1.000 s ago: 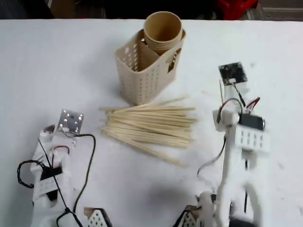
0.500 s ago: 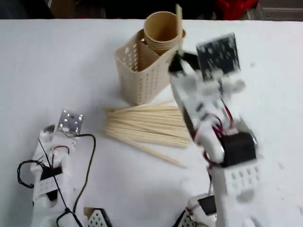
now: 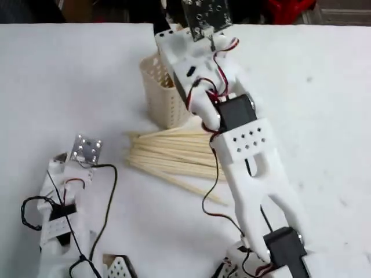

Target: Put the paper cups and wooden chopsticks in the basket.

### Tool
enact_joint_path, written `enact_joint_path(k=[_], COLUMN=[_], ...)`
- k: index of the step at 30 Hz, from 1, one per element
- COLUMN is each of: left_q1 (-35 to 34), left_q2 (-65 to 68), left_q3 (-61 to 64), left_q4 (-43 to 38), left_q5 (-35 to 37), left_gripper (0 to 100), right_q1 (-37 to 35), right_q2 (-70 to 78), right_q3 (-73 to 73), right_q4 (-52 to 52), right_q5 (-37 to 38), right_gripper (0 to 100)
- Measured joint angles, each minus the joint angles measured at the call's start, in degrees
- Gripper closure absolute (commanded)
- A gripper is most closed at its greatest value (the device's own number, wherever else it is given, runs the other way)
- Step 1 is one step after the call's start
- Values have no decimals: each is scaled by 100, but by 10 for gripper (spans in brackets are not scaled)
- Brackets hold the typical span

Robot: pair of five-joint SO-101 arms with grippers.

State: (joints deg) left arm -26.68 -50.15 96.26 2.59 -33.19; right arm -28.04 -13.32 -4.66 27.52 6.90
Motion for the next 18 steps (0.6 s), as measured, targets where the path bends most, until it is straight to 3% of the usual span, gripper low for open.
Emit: enact_joint_path(k=[13, 18], left_q1=[0, 0], left_q2=[0, 0], left_q3=[0, 0], left_q4=[0, 0], left_q5=[0, 0], left_gripper=[812, 812], right_q1=[-9, -9], right_q2=[0, -141], right_q3=[1758, 2127], right_q4=[-1389, -1073], right_q5=[-9, -9], right_gripper=[976, 810])
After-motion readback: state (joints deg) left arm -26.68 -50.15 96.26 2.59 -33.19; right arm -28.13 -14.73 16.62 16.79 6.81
